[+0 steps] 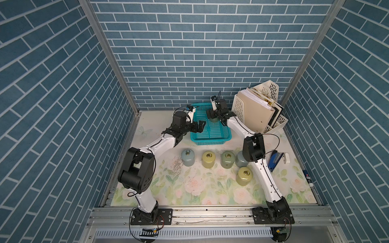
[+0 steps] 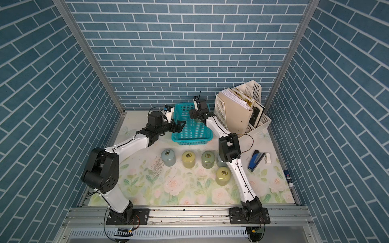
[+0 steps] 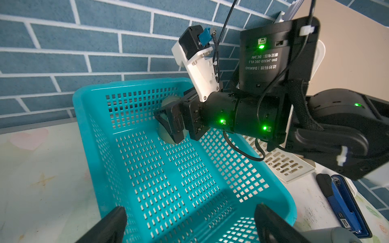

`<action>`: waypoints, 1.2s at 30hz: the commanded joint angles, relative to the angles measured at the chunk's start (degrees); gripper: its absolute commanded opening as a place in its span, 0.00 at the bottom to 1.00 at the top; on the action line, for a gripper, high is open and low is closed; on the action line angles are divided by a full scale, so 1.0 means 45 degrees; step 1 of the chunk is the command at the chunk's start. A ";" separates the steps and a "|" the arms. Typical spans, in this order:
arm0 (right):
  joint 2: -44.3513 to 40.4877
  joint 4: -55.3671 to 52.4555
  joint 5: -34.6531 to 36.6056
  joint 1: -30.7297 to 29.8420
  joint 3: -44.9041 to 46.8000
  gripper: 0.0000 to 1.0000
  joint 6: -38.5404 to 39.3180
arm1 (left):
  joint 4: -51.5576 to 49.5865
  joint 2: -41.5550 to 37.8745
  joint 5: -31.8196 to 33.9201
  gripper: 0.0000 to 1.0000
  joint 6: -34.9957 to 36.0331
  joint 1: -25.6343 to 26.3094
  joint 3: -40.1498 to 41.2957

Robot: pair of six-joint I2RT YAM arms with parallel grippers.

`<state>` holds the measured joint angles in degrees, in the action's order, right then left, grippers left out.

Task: Take the tea canister out of the basket
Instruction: Pick up the tea canister from the basket.

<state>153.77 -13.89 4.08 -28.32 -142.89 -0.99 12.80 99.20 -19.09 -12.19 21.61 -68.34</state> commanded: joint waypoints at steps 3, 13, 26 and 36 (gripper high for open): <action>0.0339 -0.0970 0.1671 -0.0036 0.0031 0.98 0.0168 | 0.0243 -0.0010 -0.0113 1.00 0.0120 -0.0091 0.0149; 0.0495 -0.1494 0.0157 -0.0108 0.0035 0.97 0.0797 | 0.0252 -0.0208 -0.0156 1.00 0.0088 -0.0070 0.0294; -0.0579 -0.1688 -0.0117 -0.0932 0.1400 0.82 0.2050 | 0.0317 -0.0405 -0.0091 1.00 0.0113 -0.0068 0.0472; -0.1541 -0.0917 -0.0379 -0.1037 0.2096 0.91 0.0972 | 0.0145 -0.0716 -0.0030 1.00 0.0392 -0.0091 0.0613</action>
<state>148.16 -15.03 4.56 -32.64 -134.10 7.22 13.17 97.93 -19.29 -11.75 21.61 -66.17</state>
